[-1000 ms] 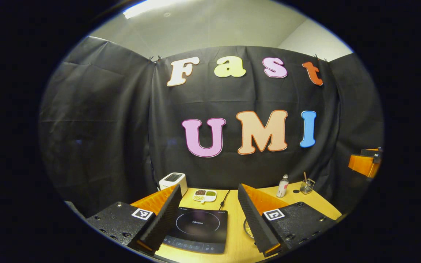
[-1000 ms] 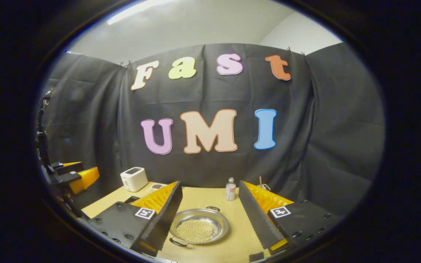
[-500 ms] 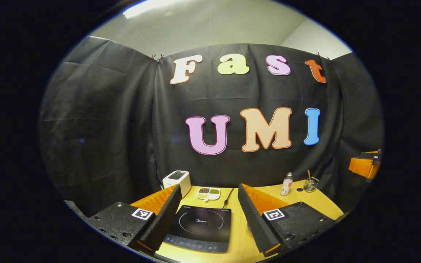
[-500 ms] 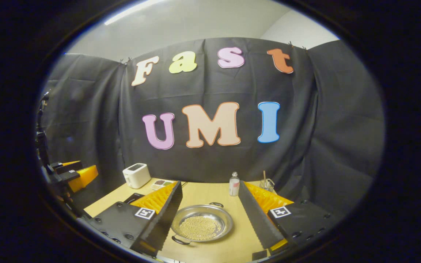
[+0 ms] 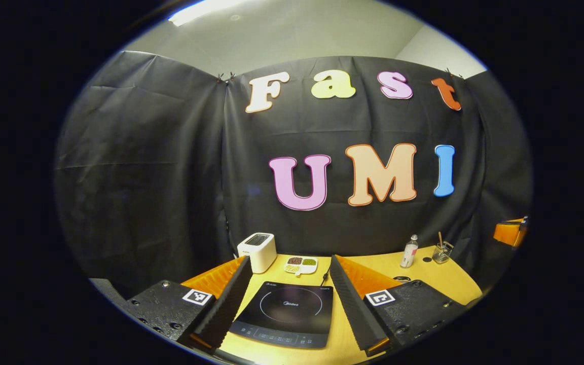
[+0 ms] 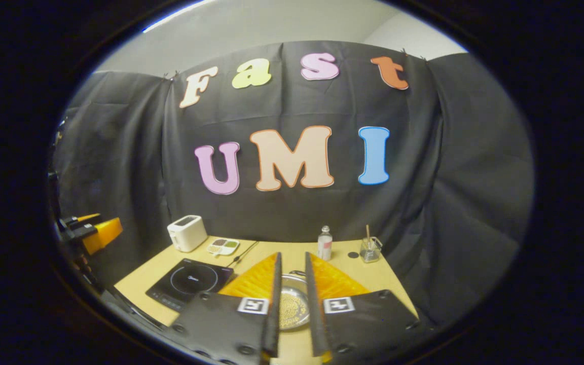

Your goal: First push the handle of the pot to place it horizontally, then grasp the pot with both hands and set it on the induction cooktop.

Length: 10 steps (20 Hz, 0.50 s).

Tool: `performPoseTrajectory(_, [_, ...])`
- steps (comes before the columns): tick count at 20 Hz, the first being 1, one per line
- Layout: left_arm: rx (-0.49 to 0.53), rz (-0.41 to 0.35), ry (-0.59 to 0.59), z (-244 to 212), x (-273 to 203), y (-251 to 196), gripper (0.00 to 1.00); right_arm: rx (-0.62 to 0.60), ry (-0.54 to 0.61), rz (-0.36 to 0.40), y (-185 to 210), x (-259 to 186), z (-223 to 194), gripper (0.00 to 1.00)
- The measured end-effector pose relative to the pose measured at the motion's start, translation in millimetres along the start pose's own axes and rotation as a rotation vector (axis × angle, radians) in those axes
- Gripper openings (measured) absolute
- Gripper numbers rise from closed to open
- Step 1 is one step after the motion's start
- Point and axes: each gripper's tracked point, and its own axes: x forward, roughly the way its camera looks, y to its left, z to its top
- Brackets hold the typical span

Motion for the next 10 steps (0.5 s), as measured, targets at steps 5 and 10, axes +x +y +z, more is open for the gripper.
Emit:
performPoseTrajectory(5, [0.01, 0.018, 0.007, -3.1, -0.1, 9.6, 0.89, 0.013, 0.098, 0.04, 16.4, 10.9, -30.0, 0.02])
performPoseTrajectory(10, [0.009, 0.029, 0.019, -11.6, 1.4, 19.2, 0.94, 0.002, 0.247, 0.093, 39.5, 20.6, -81.3, 0.07])
